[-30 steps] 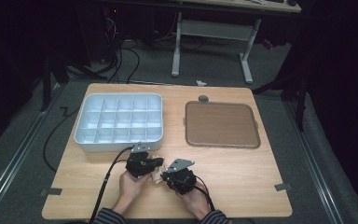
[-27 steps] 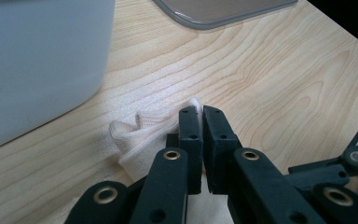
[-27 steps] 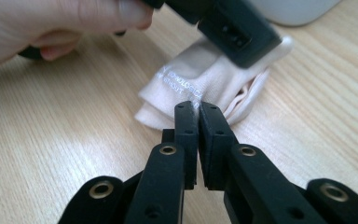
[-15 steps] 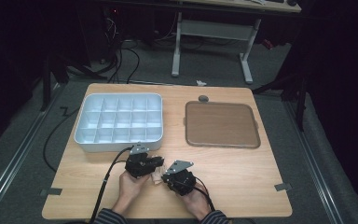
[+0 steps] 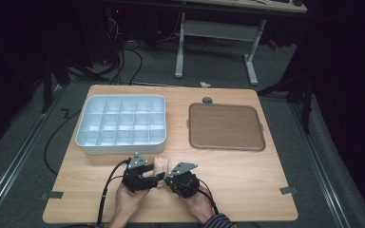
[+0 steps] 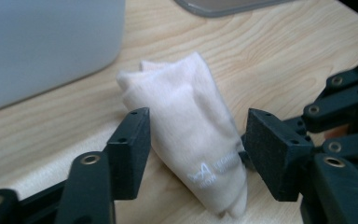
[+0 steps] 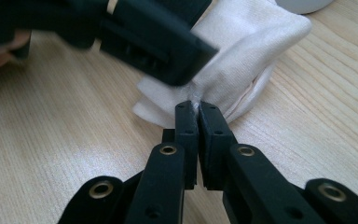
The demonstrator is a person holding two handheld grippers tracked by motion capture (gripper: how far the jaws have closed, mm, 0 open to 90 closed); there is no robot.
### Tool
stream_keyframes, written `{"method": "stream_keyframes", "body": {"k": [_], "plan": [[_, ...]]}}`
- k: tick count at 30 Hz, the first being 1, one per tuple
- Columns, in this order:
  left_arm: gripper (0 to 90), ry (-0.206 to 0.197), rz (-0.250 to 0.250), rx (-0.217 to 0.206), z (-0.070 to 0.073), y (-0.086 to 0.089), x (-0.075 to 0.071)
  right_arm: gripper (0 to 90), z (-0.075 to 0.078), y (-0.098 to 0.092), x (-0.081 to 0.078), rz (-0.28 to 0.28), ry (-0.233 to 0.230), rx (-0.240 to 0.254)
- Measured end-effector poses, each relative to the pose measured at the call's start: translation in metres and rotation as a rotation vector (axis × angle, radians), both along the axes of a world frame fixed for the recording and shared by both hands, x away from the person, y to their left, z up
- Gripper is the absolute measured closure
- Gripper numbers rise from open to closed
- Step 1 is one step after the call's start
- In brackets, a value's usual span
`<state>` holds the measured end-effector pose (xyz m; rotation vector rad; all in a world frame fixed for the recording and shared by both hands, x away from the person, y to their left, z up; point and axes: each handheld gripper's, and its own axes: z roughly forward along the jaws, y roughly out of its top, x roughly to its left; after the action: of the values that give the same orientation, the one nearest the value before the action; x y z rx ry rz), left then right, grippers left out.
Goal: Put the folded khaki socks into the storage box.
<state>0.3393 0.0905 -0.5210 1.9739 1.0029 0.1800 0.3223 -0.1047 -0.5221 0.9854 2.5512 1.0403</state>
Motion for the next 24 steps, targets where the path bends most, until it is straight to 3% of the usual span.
{"method": "stream_keyframes", "body": {"k": [4, 7, 9, 11, 14, 18, 24], "plan": [[40.8, 0.004, 0.027, 0.006, -0.003, 0.0, -0.001, 87.0, 0.0, 0.0, 0.0, -0.002, 0.001, 0.002], [41.9, -0.002, 0.036, 0.03, -0.004, -0.002, -0.002, 86.9, 0.0, 0.0, 0.0, -0.003, -0.001, -0.003], [43.8, 0.029, 0.053, 0.037, -0.005, -0.002, 0.0, 86.9, 0.0, 0.0, 0.0, -0.005, 0.0, -0.003], [44.6, 0.021, 0.061, 0.063, -0.006, -0.005, 0.001, 86.9, -0.001, 0.0, 0.0, -0.004, -0.002, -0.005], [44.7, 0.035, 0.06, 0.069, -0.009, -0.007, 0.007, 86.8, -0.001, 0.001, 0.001, -0.011, -0.003, -0.009], [43.1, 0.031, 0.056, 0.116, -0.005, -0.011, 0.01, 86.1, -0.001, 0.0, 0.002, -0.024, -0.005, -0.009], [38.6, 0.066, 0.058, 0.043, -0.007, -0.003, 0.013, 73.5, 0.001, -0.002, -0.001, -0.048, -0.031, 0.009]]}}
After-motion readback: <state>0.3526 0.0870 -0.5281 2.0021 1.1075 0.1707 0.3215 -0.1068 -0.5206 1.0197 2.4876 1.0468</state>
